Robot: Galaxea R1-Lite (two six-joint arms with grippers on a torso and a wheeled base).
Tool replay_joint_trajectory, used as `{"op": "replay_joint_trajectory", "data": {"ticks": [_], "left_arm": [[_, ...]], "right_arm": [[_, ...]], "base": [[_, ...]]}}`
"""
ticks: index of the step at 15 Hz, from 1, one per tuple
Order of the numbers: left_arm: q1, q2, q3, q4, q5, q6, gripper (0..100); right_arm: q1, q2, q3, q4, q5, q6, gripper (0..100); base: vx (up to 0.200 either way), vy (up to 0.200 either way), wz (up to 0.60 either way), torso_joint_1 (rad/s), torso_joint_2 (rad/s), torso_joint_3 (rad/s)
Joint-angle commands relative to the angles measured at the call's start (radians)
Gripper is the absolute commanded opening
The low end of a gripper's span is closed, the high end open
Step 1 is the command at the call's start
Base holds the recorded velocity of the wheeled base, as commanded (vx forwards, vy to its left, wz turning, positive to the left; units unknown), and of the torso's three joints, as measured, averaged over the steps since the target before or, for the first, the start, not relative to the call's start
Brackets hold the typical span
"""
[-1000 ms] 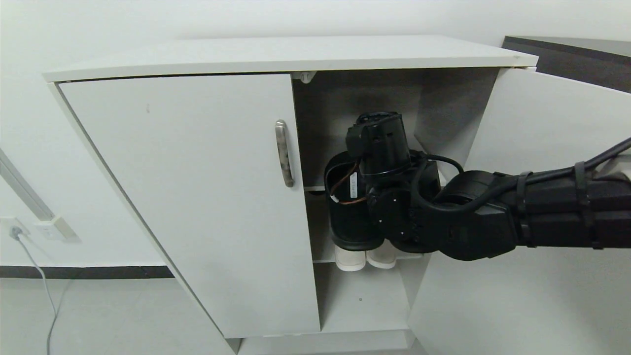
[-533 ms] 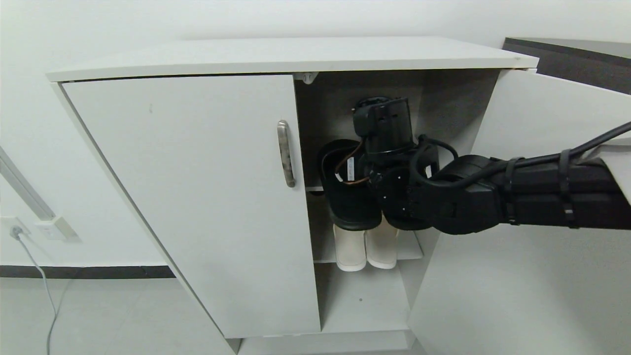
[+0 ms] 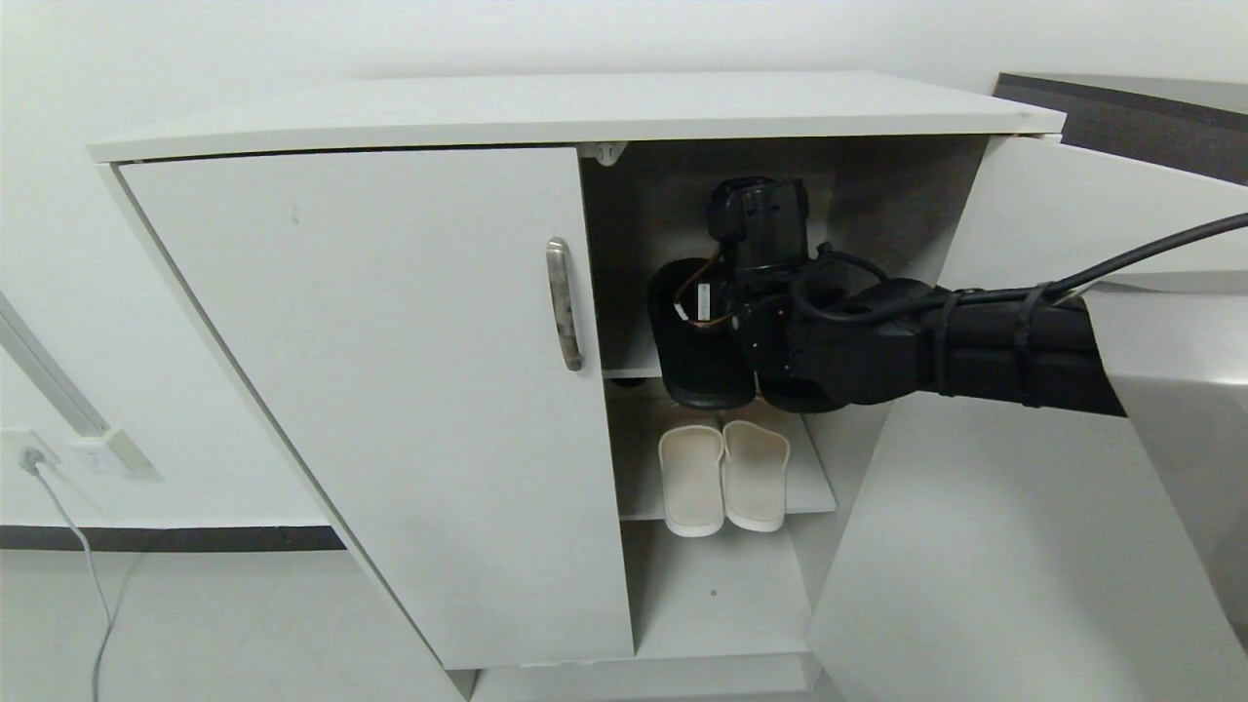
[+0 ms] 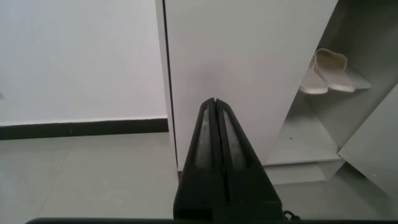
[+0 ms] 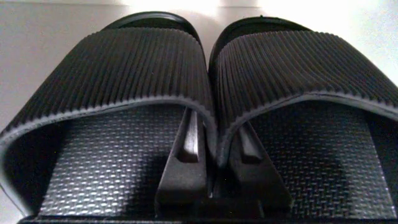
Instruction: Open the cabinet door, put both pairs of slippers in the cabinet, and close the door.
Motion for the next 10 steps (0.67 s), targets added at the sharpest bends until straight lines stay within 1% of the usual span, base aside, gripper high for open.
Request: {"op": "replay_joint_trajectory", "data": {"ticks": [1,6,10], "left_arm": [[0.0,0.002,0.0,0.0,0.0,0.0,0],[0.0,0.002,0.0,0.0,0.002,-0.002,0],[0.0,0.002,0.0,0.0,0.002,-0.002,0]], "right_arm": [[-0.005,0.032,-0.033,0.018,-0.001,0.0,0],[-0.056,0.058,-0.033,0.017,0.018,0.009,0],[-0.062,0.035,-0.033,0.006,0.045,0.051,0]], "base": [[0.0,0.0,0.0,0.0,0.0,0.0],[0.0,0.0,0.0,0.0,0.0,0.0],[0.0,0.0,0.0,0.0,0.0,0.0]]}}
